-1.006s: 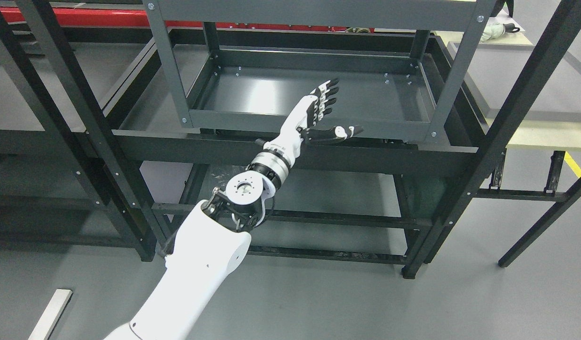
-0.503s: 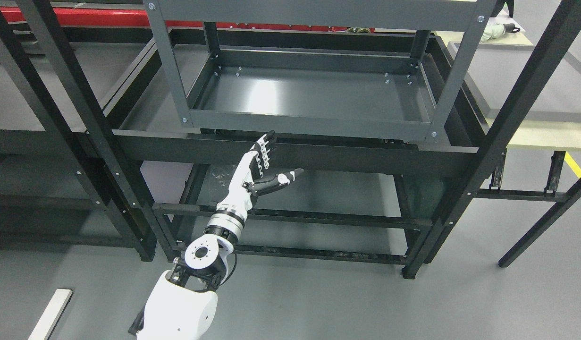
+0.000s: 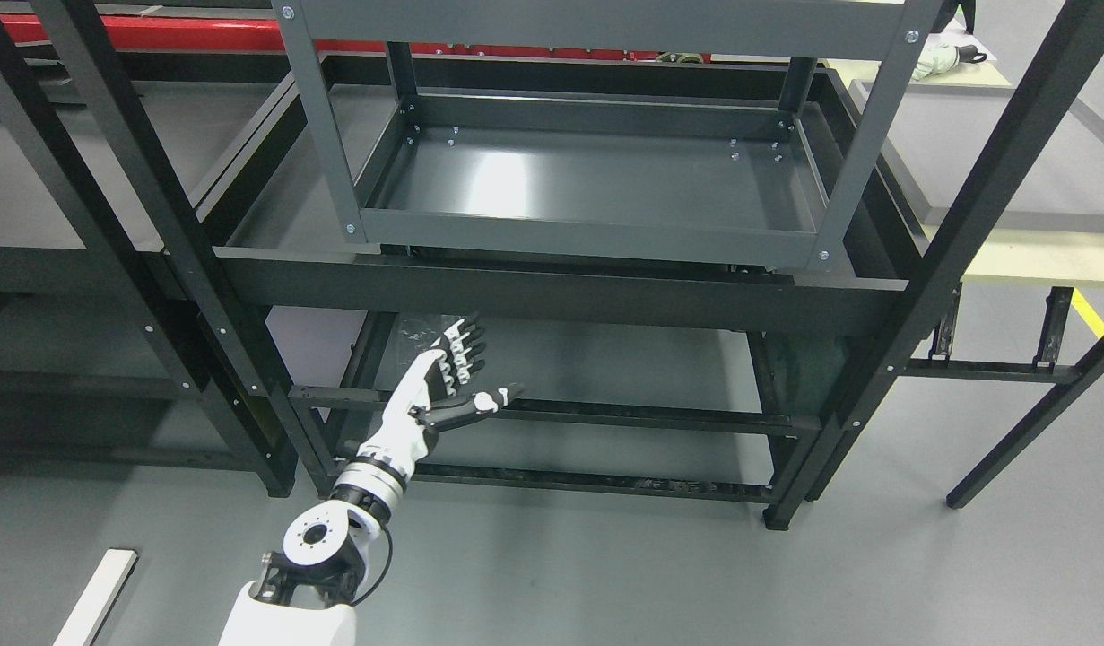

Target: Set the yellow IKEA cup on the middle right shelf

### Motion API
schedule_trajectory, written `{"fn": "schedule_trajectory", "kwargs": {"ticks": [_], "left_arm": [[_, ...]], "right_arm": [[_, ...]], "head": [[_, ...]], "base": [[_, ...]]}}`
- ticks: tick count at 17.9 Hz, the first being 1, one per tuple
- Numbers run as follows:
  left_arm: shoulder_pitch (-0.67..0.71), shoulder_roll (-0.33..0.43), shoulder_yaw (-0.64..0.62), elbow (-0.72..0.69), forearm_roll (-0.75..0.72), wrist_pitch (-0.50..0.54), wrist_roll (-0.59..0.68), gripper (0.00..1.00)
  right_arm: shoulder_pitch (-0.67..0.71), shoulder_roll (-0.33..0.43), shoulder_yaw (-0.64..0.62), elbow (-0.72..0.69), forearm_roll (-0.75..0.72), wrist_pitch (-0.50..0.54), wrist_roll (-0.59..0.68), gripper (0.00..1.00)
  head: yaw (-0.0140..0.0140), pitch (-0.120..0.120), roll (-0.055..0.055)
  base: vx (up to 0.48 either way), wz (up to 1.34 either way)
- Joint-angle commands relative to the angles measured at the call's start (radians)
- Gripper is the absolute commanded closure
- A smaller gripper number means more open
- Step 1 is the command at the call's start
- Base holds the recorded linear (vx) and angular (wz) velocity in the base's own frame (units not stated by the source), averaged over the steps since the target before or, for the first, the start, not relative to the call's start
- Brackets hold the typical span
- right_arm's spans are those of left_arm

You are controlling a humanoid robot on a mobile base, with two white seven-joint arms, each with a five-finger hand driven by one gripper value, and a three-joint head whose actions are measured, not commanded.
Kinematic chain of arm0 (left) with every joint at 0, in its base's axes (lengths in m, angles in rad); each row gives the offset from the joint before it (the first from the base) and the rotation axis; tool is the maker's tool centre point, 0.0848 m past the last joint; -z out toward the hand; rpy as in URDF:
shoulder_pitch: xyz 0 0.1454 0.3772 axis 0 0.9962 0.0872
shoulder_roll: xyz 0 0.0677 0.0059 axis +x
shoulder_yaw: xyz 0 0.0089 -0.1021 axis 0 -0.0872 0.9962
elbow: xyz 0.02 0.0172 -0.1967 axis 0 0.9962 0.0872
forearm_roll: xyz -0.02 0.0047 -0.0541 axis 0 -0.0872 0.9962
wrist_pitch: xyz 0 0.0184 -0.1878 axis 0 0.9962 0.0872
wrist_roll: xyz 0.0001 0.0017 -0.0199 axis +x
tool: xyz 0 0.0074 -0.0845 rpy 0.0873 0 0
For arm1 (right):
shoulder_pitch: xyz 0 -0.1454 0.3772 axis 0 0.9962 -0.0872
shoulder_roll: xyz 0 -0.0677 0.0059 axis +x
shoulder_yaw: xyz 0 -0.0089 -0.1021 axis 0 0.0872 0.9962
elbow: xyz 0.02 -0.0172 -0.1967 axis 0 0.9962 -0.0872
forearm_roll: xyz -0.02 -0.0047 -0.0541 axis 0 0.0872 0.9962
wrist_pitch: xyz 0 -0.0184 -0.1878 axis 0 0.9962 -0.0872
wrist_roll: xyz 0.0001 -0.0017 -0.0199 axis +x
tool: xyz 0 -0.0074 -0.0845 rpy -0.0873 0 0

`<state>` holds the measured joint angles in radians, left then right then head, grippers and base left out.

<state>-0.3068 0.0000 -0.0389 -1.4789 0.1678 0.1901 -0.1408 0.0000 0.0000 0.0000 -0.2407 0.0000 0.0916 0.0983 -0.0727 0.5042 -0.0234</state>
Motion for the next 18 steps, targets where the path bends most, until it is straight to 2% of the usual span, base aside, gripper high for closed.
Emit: {"fn": "schedule_trajectory", "kwargs": {"ticks": [1,4,7,10,14,18], "left_arm": [[0.066,0.017,0.120,-0.034,-0.066,0.009,0.020,0.01],[0.058,0.017,0.145,-0.023,-0.090,0.006,0.047,0.01],[0.058,0.017,0.102,-0.024,-0.090,0.006,0.131,0.01],[0.058,0.017,0.068,-0.043,-0.088,-0.003,0.119,0.01],[0.063,0.017,-0.036,-0.152,-0.088,-0.058,0.118,0.01],[0.061,0.017,-0.042,-0.167,-0.088,-0.103,0.130,0.01]], "right_arm": [[0.011,-0.017,0.017,0.000,-0.025,0.000,-0.215,0.01],[0.011,-0.017,0.017,0.000,-0.025,0.000,-0.215,0.00],[0.011,-0.017,0.017,0.000,-0.025,0.000,-0.215,0.01],[0.011,-0.017,0.017,0.000,-0.025,0.000,-0.215,0.01],[0.011,-0.017,0.017,0.000,-0.025,0.000,-0.215,0.01],[0.011,-0.017,0.017,0.000,-0.025,0.000,-0.215,0.01]], "head": [[0.0000,0.000,0.000],[0.0000,0.000,0.000],[0.0000,0.000,0.000],[0.0000,0.000,0.000],[0.0000,0.000,0.000],[0.0000,0.000,0.000]], "base": [[0.000,0.00],[0.000,0.00],[0.000,0.00],[0.000,0.00],[0.000,0.00],[0.000,0.00]]}}
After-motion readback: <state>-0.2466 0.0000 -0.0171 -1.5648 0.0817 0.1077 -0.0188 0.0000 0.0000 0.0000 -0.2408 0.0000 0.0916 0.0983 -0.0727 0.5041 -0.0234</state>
